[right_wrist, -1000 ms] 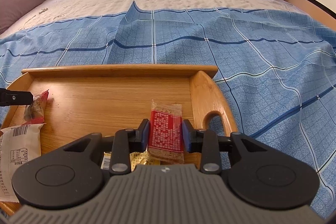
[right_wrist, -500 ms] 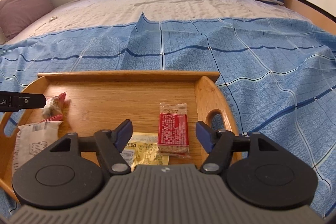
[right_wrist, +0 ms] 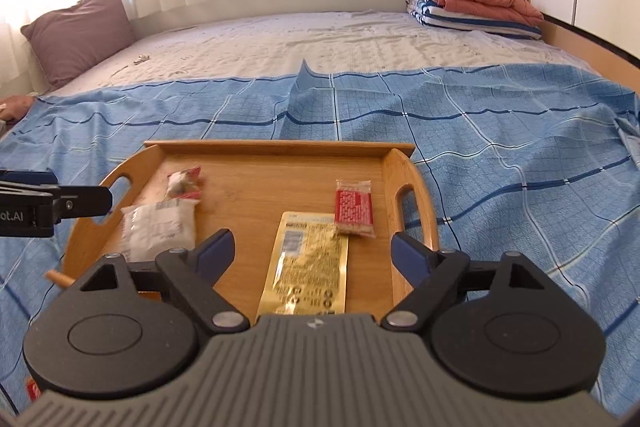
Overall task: Organize snacks
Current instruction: 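Move both tools back over the snack pile, then grasp the red Biscoff packet with the left tool while the right tool grasps the green packet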
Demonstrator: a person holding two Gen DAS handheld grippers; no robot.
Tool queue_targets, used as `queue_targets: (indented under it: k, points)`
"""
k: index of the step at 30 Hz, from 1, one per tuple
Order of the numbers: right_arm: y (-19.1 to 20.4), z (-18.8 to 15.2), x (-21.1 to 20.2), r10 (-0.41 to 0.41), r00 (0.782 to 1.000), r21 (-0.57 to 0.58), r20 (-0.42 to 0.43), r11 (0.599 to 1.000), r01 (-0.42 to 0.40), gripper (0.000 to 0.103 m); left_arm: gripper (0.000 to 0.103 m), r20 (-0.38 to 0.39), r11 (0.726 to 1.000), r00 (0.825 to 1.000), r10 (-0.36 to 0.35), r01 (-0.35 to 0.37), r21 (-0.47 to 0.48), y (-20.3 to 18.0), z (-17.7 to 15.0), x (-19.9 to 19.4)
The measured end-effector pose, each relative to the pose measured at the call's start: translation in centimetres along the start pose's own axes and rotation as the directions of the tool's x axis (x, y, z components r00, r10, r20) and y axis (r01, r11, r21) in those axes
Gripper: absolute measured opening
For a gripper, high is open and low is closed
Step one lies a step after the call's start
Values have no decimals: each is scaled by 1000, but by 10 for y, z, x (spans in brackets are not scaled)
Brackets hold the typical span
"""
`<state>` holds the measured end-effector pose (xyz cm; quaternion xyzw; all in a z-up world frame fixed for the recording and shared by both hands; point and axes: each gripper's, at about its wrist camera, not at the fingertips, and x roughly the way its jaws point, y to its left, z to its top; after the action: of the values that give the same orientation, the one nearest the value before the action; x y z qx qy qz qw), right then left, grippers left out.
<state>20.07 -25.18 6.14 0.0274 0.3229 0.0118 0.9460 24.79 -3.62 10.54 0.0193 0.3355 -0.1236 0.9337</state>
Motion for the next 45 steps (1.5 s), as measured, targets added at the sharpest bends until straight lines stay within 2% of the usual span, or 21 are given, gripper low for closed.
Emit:
queue_targets:
  k: [11,14,19,23,29,37,45]
  points:
    - [20,-50,-66,12,999,-61,38,998,-10,95,92,60,996,998,20,-25,87,-16,-67,-74]
    - [21,-66,-80,20,999,-59,38,998,-18,95,92,64,997,998,13,-18,77,-17,-84,-87]
    - [21,-89,-95,16,999,-53,42,999,-13,97,92,52,1000,999,-17,17,2,-12,-113,-103]
    - [20,-105,-106,3,999,-52,51,999,0,97,92,66,999,998,22,-25,41,-14,-133,-112]
    - [14,-131,-120,-28,998,-40,64,999,31,99,92,80,997,995,55,-59,56,-14,-158,-118]
    - [8,-168,-131,-95,993,-23,76,995,97,99,92,79,991,988,129,-130,7,-2,-193,-113]
    - [8,-193,-134,-138,987,-21,79,990,140,98,91,55,987,986,157,-155,-32,4,-205,-94]
